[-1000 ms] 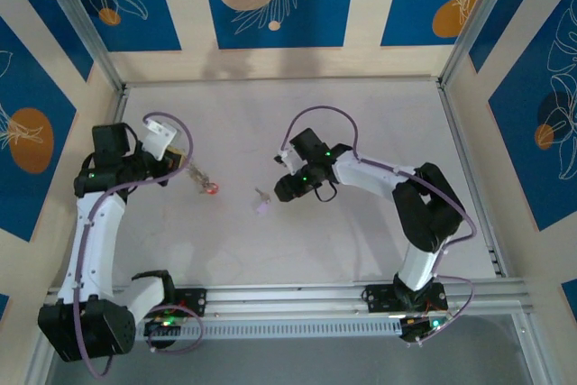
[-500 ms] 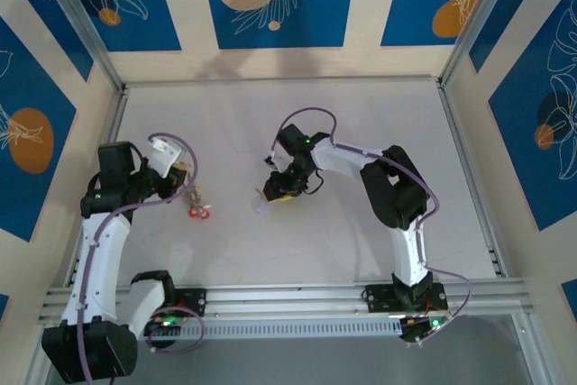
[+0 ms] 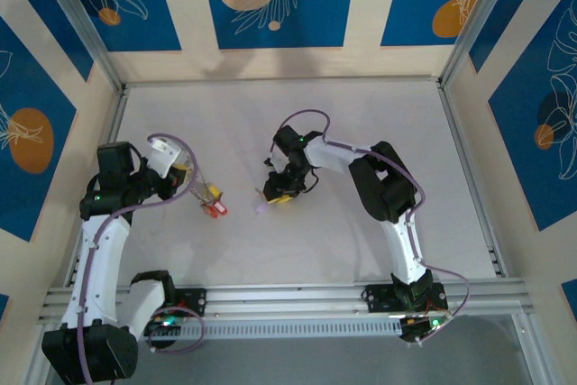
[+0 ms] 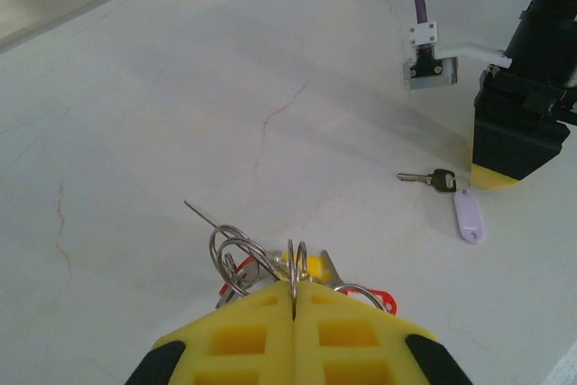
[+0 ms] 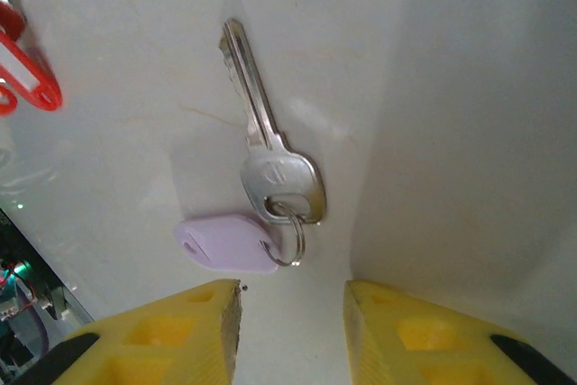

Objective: Put the keys on the keyring

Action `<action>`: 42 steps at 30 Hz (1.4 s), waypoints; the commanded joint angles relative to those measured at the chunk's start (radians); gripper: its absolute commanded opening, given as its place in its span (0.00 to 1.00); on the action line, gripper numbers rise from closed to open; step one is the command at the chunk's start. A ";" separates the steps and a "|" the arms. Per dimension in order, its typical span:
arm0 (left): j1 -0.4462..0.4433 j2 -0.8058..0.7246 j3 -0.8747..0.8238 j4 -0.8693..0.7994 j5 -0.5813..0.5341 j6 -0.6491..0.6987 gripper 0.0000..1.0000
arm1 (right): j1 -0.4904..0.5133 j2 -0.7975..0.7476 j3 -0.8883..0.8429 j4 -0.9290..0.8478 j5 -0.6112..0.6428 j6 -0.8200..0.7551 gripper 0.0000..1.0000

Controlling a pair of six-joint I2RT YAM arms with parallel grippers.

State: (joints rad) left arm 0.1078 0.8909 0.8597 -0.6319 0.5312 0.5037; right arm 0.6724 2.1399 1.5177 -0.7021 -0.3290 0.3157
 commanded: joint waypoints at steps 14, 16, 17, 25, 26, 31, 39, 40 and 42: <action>-0.004 -0.027 0.038 -0.009 0.024 0.032 0.00 | 0.038 0.086 0.115 -0.083 -0.012 -0.020 0.21; -0.005 -0.029 0.039 -0.012 0.026 0.032 0.00 | 0.038 0.073 0.105 -0.075 -0.010 -0.017 0.19; -0.003 -0.029 0.041 -0.013 0.027 0.033 0.00 | 0.038 0.064 0.096 -0.066 -0.008 -0.017 0.18; -0.008 -0.020 0.054 -0.022 0.126 0.044 0.00 | 0.031 -0.039 0.004 0.010 -0.003 -0.007 0.08; -0.012 -0.014 0.055 -0.022 0.173 0.055 0.00 | 0.029 -0.053 -0.010 0.023 -0.007 -0.008 0.04; -0.117 -0.009 0.052 -0.026 0.185 0.121 0.00 | 0.012 -0.159 -0.124 0.128 0.000 -0.012 0.00; -0.335 0.102 0.117 -0.066 0.114 0.208 0.00 | 0.004 -0.401 -0.362 0.284 0.108 -0.170 0.00; -0.353 0.109 0.118 -0.061 0.116 0.216 0.00 | 0.006 -0.441 -0.402 0.322 0.116 -0.196 0.00; -0.395 0.124 0.115 -0.038 0.117 0.226 0.00 | 0.008 -0.539 -0.501 0.432 0.128 -0.260 0.00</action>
State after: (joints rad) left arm -0.2443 1.0069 0.9405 -0.6941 0.6338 0.6781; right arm 0.6773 1.7073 1.1027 -0.4210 -0.2306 0.1753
